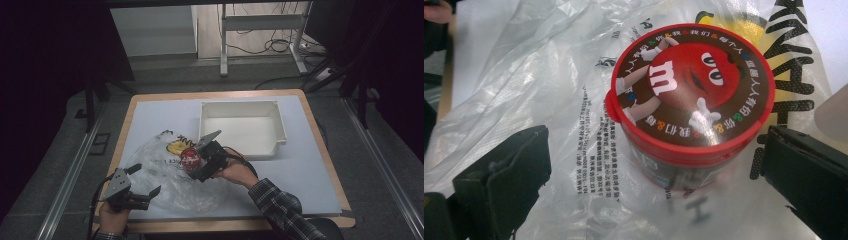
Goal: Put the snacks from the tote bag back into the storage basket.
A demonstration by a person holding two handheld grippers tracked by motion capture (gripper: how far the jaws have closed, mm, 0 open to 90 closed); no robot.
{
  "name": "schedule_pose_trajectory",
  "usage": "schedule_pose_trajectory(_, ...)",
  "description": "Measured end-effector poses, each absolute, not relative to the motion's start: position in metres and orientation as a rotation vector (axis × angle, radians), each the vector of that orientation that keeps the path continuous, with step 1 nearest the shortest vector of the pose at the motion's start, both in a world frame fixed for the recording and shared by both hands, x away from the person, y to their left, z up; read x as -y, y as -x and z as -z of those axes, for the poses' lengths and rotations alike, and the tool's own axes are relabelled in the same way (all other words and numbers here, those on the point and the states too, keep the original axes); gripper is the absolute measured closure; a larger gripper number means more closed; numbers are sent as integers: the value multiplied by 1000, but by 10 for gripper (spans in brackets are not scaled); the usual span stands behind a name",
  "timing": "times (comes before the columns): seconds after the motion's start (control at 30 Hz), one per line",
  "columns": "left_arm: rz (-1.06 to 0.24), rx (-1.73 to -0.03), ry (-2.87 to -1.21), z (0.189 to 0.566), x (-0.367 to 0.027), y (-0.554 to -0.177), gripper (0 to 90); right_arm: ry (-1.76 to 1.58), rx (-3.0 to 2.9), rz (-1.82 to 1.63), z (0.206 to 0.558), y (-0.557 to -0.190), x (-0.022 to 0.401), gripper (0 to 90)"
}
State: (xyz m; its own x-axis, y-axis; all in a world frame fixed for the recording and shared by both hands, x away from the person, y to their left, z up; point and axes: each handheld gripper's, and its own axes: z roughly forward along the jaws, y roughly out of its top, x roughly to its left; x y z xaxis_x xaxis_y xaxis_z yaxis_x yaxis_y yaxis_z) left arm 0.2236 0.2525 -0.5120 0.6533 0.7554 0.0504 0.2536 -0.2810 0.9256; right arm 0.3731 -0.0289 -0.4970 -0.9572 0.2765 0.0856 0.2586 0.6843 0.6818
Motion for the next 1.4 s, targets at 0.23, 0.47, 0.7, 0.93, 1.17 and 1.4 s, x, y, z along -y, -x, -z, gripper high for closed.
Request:
schedule_pose_trajectory(0.23, -607, -803, -1840, 512, -252, -224, 7, -451, -2872, -1078, 499, -374, 18, 1)
schedule_pose_trajectory(0.47, -609, -804, -1842, 512, -252, -224, 7, -466, -2894, -1032, 502, -377, 10, 1)
schedule_pose_trajectory(0.7, -609, -803, -1847, 512, -252, -224, 7, -458, -2904, -963, 506, -381, 2, 17)
schedule_pose_trajectory(0.93, -609, -803, -1849, 512, -252, -224, 7, -487, -2869, -874, 507, -381, -5, 80)
schedule_pose_trajectory(1.17, -611, -803, -1849, 512, -252, -224, 8, -486, -2841, -839, 508, -379, -12, 166)
schedule_pose_trajectory(1.4, -612, -803, -1850, 512, -252, -224, 8, -522, -2832, -855, 508, -381, -14, 232)
